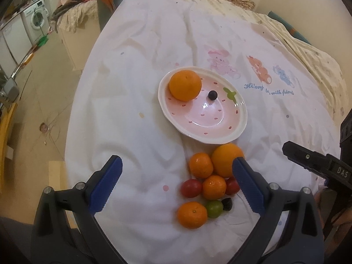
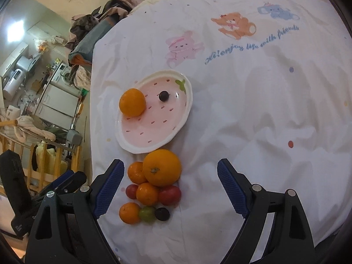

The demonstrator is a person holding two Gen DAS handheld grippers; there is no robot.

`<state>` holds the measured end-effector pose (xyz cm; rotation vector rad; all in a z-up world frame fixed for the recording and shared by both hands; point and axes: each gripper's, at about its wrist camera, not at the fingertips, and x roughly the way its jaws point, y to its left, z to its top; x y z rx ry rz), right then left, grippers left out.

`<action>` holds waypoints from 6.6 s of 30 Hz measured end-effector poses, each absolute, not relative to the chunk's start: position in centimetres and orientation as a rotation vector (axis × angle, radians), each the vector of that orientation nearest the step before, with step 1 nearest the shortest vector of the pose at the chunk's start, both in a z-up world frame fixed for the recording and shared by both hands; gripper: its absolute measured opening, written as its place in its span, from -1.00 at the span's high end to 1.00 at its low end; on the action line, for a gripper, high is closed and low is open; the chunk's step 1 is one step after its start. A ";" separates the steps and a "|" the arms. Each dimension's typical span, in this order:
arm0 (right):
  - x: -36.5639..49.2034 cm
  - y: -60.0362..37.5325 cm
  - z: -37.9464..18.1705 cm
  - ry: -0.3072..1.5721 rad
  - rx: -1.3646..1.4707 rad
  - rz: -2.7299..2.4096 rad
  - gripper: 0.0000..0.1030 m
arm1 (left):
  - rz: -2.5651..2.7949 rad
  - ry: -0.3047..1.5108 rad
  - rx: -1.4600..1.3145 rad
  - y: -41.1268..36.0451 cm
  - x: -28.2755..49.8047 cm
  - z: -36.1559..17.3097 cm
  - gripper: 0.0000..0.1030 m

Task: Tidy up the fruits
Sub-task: 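Withdraw both grippers from the plate and open them, then grasp a mandarin with the left gripper while the right gripper grasps another mandarin, then carry both mandarins over the pink plate with both grippers, then release the mandarins onto the plate from both grippers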

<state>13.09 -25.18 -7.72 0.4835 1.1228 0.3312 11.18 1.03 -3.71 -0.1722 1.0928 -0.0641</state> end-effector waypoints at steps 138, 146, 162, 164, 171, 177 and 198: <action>31.4 -19.7 -10.6 1.269 0.424 0.506 -0.22 | -0.168 1.268 -0.265 -3.0 24.1 -10.6 0.48; 34.0 -18.4 -13.8 1.337 0.464 0.529 -0.22 | -0.151 1.259 -0.321 -2.4 25.1 -11.0 0.47; 34.4 -21.4 -11.9 1.271 0.578 0.521 -0.69 | -0.157 1.261 -0.289 -3.3 25.2 -10.8 0.47; 34.1 -22.4 -11.2 1.262 0.584 0.497 -0.69 | -0.157 1.259 -0.293 -3.2 25.1 -10.8 0.47; 30.2 -26.4 -8.8 1.261 0.550 0.396 -0.69 | -0.168 1.248 -0.299 -3.9 25.1 -10.7 0.47; 25.5 -30.4 -8.1 1.236 0.626 0.354 -0.69 | -0.110 1.203 -0.290 -4.5 25.9 -10.6 0.47; 23.3 -31.2 -7.5 1.208 0.677 0.389 -0.69 | -0.094 1.280 -0.307 -5.2 25.0 -10.6 -0.68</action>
